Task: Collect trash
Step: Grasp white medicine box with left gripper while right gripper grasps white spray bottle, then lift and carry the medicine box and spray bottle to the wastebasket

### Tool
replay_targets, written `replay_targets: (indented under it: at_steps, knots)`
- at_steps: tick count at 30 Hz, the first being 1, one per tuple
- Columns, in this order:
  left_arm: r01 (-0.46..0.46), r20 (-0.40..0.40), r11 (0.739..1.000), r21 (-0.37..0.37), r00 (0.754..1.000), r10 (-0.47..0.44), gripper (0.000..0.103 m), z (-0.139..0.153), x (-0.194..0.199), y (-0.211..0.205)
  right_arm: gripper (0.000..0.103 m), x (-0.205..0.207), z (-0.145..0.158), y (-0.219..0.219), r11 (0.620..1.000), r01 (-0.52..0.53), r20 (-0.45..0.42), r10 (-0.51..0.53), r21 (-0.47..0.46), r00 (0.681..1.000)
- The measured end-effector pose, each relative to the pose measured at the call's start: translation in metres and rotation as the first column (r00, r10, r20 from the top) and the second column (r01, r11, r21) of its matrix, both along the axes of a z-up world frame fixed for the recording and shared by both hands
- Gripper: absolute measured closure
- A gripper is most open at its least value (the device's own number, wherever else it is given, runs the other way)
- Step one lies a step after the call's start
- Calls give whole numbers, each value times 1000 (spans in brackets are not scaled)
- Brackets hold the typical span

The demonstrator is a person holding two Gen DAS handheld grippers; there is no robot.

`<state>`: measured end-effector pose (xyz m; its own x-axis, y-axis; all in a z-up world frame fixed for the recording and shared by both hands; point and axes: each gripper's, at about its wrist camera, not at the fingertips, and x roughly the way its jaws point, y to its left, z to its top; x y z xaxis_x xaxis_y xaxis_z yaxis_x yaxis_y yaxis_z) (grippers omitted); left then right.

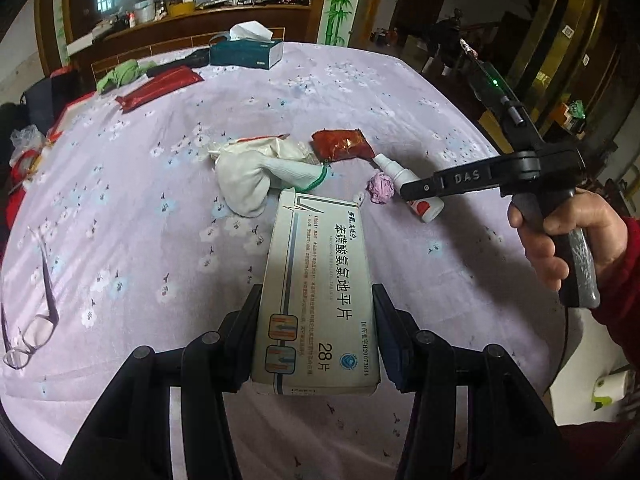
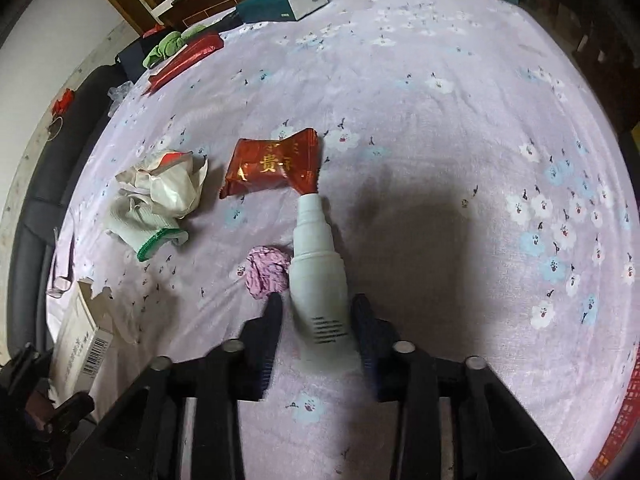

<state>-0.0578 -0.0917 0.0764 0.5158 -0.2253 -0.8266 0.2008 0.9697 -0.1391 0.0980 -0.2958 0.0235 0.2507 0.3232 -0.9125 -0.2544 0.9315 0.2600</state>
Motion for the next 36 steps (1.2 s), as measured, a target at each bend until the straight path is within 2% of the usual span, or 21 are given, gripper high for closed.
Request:
replay_targets:
  at_steps: [5,11,18,25,36]
  knots:
    - [-38,39,999,27,999,37,53,3,-3,-7,71,-25,11,0,998,54,49,-54,-15,997]
    - [-68,84,995,73,995,62,53,6,-7,-26,71,-83,34,-7,988,152,102,-154,24,983]
    - [-51,102,993,105,994,41,53,10,-7,-50,71,-132,50,-21,969,245,159,-247,33,956]
    - [-24,120,992,124,993,9,53,17,-6,-71,71,-150,58,-47,954,297,169,-301,51,938]
    - [0,147,988,157,989,-23,53,25,-12,-97,71,-164,72,-71,944,321,194,-331,79,924]
